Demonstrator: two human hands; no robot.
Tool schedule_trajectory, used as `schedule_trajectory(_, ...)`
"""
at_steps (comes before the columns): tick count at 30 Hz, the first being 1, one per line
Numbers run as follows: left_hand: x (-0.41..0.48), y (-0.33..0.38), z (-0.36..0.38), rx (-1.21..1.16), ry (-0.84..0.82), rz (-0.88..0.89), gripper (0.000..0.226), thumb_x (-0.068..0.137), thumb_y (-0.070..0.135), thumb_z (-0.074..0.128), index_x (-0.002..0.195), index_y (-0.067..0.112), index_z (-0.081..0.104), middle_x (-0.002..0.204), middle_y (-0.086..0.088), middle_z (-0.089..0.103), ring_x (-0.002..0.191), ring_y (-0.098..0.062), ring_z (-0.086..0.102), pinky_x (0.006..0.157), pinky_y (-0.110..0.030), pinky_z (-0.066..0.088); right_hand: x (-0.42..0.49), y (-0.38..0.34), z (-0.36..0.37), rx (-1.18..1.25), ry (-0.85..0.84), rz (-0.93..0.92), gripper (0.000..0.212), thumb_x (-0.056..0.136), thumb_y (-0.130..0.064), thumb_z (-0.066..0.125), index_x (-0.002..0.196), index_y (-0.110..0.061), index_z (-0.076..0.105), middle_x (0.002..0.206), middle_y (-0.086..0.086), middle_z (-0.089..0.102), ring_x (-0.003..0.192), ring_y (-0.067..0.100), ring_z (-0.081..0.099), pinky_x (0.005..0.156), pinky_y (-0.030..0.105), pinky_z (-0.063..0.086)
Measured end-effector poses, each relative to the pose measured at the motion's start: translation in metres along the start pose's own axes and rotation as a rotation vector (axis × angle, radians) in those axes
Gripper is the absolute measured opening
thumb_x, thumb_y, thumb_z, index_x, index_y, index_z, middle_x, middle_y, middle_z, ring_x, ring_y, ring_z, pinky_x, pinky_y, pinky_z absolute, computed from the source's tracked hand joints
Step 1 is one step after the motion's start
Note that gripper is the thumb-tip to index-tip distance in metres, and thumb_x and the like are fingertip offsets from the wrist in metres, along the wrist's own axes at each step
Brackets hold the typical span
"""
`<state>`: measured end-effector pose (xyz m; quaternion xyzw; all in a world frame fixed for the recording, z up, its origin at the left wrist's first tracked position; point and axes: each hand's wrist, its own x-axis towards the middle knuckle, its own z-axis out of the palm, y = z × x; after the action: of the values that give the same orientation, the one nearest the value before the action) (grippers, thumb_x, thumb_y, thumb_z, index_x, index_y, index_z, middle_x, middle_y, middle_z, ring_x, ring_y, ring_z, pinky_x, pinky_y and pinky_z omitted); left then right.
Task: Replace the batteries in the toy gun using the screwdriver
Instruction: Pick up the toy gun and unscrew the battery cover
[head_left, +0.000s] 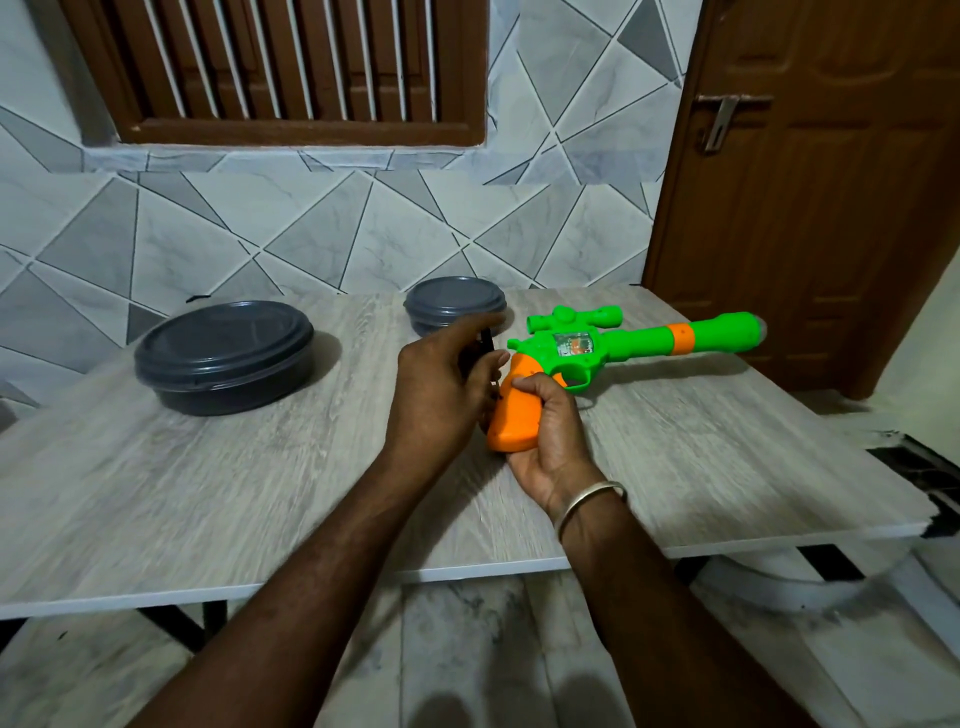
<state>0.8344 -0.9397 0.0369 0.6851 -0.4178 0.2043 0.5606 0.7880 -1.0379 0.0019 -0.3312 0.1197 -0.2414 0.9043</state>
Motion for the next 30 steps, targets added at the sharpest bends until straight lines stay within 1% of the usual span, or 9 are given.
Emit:
schedule_trajectory(2, 0.0021, -0.0001, -0.0016, 0.025, 0.009, 0.010, 0.031, 0.089, 0.013, 0.074, 0.119, 0.018, 0.072, 0.085, 0.009, 0.070, 0.076, -0.008, 0.072, 0.075, -0.037, 0.061, 0.0001, 0.0010, -0.0005, 0.002, 0.019, -0.007, 0.018, 0.089, -0.007, 0.048, 0.105, -0.008, 0.055, 0.079, 0.013, 0.058, 0.068, 0.022, 0.056, 0.062, 0.032, 0.046)
schedule_trajectory(4, 0.0024, -0.0010, -0.0040, 0.036, -0.007, 0.028, 0.030, 0.090, 0.016, 0.073, 0.121, 0.017, 0.072, 0.091, 0.006, 0.074, 0.082, -0.007, 0.072, 0.079, -0.035, 0.060, -0.0005, 0.0004, -0.0006, 0.010, 0.019, -0.007, 0.019, 0.089, -0.008, 0.049, 0.107, -0.008, 0.056, 0.077, 0.013, 0.059, 0.066, 0.021, 0.058, 0.061, 0.031, 0.047)
schedule_trajectory(7, -0.0018, -0.0007, -0.0059, 0.008, -0.056, 0.051, 0.038, 0.092, 0.011, 0.067, 0.129, 0.018, 0.068, 0.108, 0.002, 0.075, 0.096, -0.005, 0.072, 0.088, -0.032, 0.059, -0.0016, -0.0018, 0.0001, 0.001, -0.003, 0.006, 0.013, 0.091, -0.009, 0.047, 0.095, -0.009, 0.059, 0.069, 0.009, 0.062, 0.057, 0.018, 0.059, 0.061, 0.031, 0.046)
schedule_trajectory(12, 0.0005, -0.0028, -0.0030, 0.035, -0.009, 0.041, 0.031, 0.088, 0.011, 0.073, 0.119, 0.019, 0.072, 0.094, 0.007, 0.074, 0.084, -0.006, 0.072, 0.080, -0.035, 0.060, -0.0002, 0.0005, 0.0009, -0.009, -0.007, 0.020, 0.017, 0.089, -0.010, 0.047, 0.101, -0.007, 0.058, 0.077, 0.012, 0.060, 0.060, 0.020, 0.058, 0.059, 0.029, 0.046)
schedule_trajectory(15, 0.0014, 0.0008, -0.0026, 0.061, -0.006, 0.074, 0.036, 0.088, 0.012, 0.074, 0.124, 0.017, 0.071, 0.100, 0.006, 0.074, 0.088, -0.002, 0.070, 0.084, -0.025, 0.058, -0.0001, 0.0009, 0.0009, 0.007, -0.003, 0.024, 0.019, 0.089, -0.010, 0.047, 0.105, -0.008, 0.058, 0.077, 0.012, 0.060, 0.063, 0.021, 0.058, 0.061, 0.029, 0.046)
schedule_trajectory(17, -0.0013, 0.0023, -0.0028, 0.065, -0.025, 0.085, 0.040, 0.091, 0.013, 0.071, 0.130, 0.017, 0.067, 0.104, 0.006, 0.073, 0.093, 0.000, 0.069, 0.086, -0.016, 0.054, 0.0001, 0.0006, 0.0015, 0.005, -0.005, 0.023, 0.017, 0.090, -0.011, 0.046, 0.098, -0.010, 0.062, 0.076, 0.010, 0.063, 0.064, 0.021, 0.059, 0.065, 0.030, 0.046)
schedule_trajectory(21, -0.0039, 0.0017, -0.0009, 0.058, -0.029, 0.081, 0.039, 0.090, 0.011, 0.067, 0.128, 0.019, 0.068, 0.106, 0.003, 0.075, 0.095, -0.003, 0.071, 0.087, -0.024, 0.057, 0.0001, 0.0001, 0.0024, -0.032, -0.007, 0.014, 0.017, 0.090, -0.011, 0.046, 0.092, -0.011, 0.063, 0.071, 0.007, 0.065, 0.059, 0.018, 0.060, 0.059, 0.025, 0.045)
schedule_trajectory(27, -0.0019, 0.0052, 0.0008, 0.062, 0.025, 0.067, 0.038, 0.088, 0.010, 0.075, 0.125, 0.017, 0.071, 0.101, 0.009, 0.071, 0.092, 0.004, 0.063, 0.082, -0.004, 0.046, -0.0023, 0.0000, 0.0035, -0.012, -0.024, 0.017, 0.018, 0.091, -0.011, 0.045, 0.094, -0.012, 0.062, 0.075, 0.009, 0.064, 0.064, 0.020, 0.059, 0.061, 0.027, 0.045)
schedule_trajectory(30, -0.0050, 0.0044, -0.0007, 0.049, -0.009, 0.080, 0.038, 0.093, 0.012, 0.069, 0.130, 0.017, 0.067, 0.103, 0.009, 0.072, 0.093, 0.004, 0.067, 0.082, -0.008, 0.049, -0.0007, -0.0001, 0.0030, -0.025, -0.010, 0.008, 0.019, 0.091, -0.012, 0.046, 0.096, -0.013, 0.064, 0.077, 0.009, 0.064, 0.066, 0.020, 0.060, 0.063, 0.027, 0.047)
